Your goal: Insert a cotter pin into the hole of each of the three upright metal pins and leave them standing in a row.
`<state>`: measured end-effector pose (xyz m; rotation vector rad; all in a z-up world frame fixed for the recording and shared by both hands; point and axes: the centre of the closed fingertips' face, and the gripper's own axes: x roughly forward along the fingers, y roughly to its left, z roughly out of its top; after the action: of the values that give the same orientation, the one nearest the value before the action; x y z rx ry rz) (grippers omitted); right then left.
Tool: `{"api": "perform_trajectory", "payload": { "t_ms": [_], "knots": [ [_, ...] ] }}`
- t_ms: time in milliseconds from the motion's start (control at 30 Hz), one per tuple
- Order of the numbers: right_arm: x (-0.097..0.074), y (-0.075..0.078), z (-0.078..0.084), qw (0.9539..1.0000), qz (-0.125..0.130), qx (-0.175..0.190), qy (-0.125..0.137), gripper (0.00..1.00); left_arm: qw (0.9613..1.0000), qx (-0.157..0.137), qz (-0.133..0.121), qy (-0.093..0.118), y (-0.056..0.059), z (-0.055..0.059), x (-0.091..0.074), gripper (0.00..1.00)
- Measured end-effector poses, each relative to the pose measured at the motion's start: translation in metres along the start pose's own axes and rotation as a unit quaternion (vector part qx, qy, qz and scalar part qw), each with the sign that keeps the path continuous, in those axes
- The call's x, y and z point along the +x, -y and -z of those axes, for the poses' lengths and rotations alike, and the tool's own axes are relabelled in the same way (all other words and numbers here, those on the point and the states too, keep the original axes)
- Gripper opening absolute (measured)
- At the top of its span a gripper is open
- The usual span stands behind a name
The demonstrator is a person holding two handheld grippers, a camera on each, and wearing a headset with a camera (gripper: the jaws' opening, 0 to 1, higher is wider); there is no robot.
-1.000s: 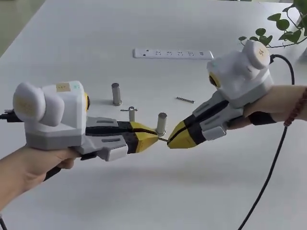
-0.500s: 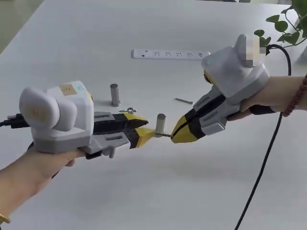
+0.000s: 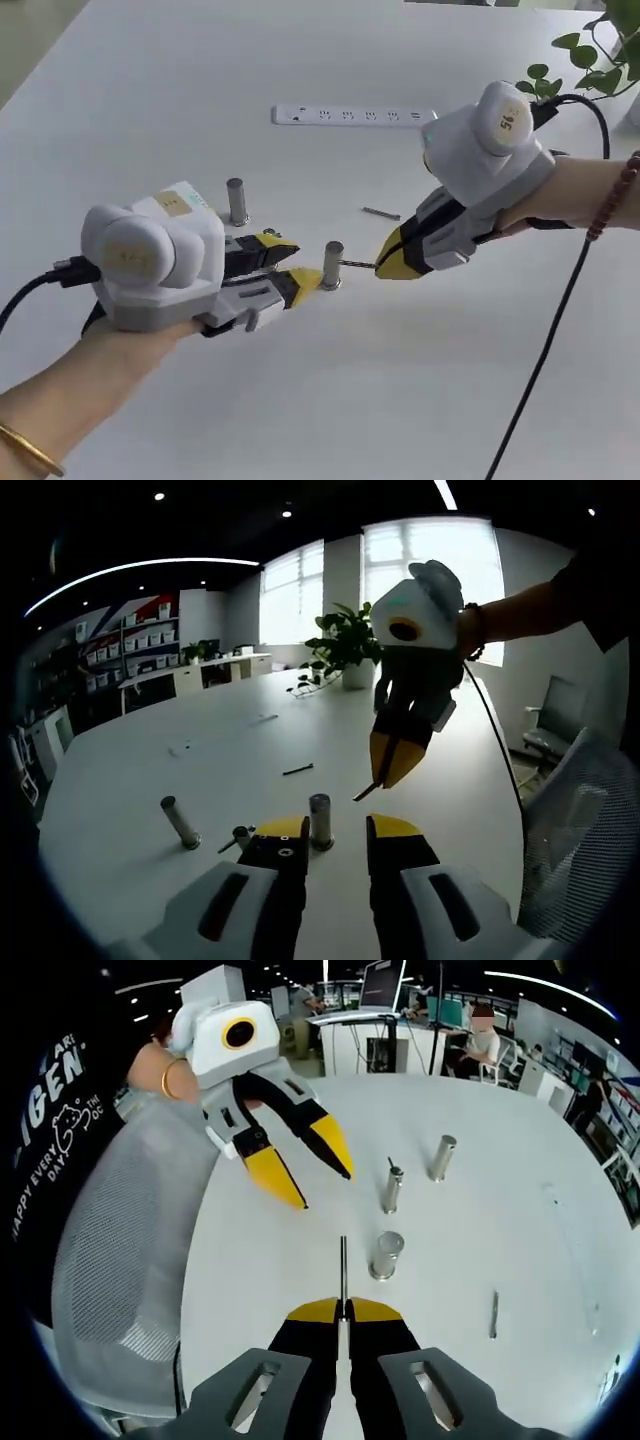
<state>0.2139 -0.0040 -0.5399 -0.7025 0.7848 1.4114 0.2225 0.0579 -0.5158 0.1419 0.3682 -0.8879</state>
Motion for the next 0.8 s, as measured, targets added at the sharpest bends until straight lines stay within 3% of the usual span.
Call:
{"api": "perform_trajectory", "payload": {
  "t_ms": [233,400,500,800],
  "knots": [
    [0.002,0.014,0.015,0.9987,0.03,-0.021,-0.034,0.0,0.9994,-0.005,-0.027,-0.02,-0.005,0.018,0.019,0.23],
    [0.004,0.023,0.021,0.9981,0.037,-0.02,-0.045,0.0,0.9985,-0.01,-0.041,-0.034,-0.009,0.025,0.03,0.24],
    [0.005,0.026,0.024,0.9979,0.039,-0.02,-0.047,0.0,0.9979,-0.029,-0.047,-0.034,-0.014,0.027,0.038,0.24],
    [0.01,0.033,0.026,0.9975,0.041,-0.028,-0.051,0.0,0.9962,-0.043,-0.061,-0.046,-0.018,0.039,0.055,0.25]
  ]
}}
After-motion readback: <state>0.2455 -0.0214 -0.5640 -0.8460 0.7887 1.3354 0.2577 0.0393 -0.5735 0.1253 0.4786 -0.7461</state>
